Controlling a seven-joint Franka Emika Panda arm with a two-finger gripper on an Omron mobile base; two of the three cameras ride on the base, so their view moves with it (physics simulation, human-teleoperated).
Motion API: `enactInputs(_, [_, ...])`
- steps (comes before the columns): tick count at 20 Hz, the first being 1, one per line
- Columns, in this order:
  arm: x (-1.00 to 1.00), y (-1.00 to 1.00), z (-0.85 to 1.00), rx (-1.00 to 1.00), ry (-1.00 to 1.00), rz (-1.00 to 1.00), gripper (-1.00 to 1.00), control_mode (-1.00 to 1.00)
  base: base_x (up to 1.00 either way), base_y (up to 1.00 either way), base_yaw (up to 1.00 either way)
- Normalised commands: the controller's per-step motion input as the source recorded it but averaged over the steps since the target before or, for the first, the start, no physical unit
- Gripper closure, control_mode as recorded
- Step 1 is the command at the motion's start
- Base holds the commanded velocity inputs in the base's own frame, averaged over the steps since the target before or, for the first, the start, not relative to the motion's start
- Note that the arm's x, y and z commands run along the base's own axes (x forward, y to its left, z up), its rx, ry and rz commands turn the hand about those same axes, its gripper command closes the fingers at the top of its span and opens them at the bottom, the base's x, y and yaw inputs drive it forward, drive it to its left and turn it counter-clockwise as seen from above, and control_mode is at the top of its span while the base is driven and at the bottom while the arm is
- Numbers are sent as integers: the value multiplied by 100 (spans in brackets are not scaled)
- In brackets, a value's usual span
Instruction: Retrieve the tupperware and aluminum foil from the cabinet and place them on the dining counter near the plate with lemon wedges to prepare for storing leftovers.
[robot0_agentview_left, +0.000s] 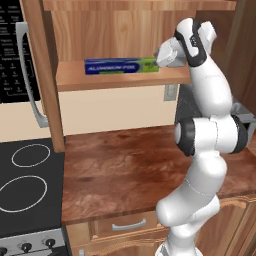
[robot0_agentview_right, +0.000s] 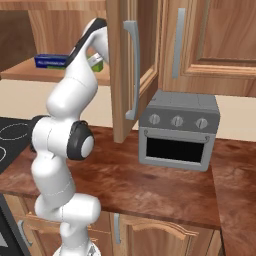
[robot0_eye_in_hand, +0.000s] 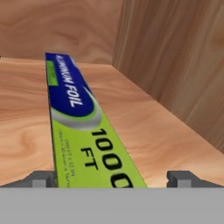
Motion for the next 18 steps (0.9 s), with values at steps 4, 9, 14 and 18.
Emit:
enactInputs(4, [6,0,0,0,0,10,-100,-100,0,0,0])
enactInputs(9, [0,1,-13,-3,1,10,-100,-100,0,0,0])
enactInputs(14, [0,0,-28,-1,3,4,-100,-100,0,0,0])
enactInputs(18, [0,0,-26,0,4,1,-100,-100,0,0,0])
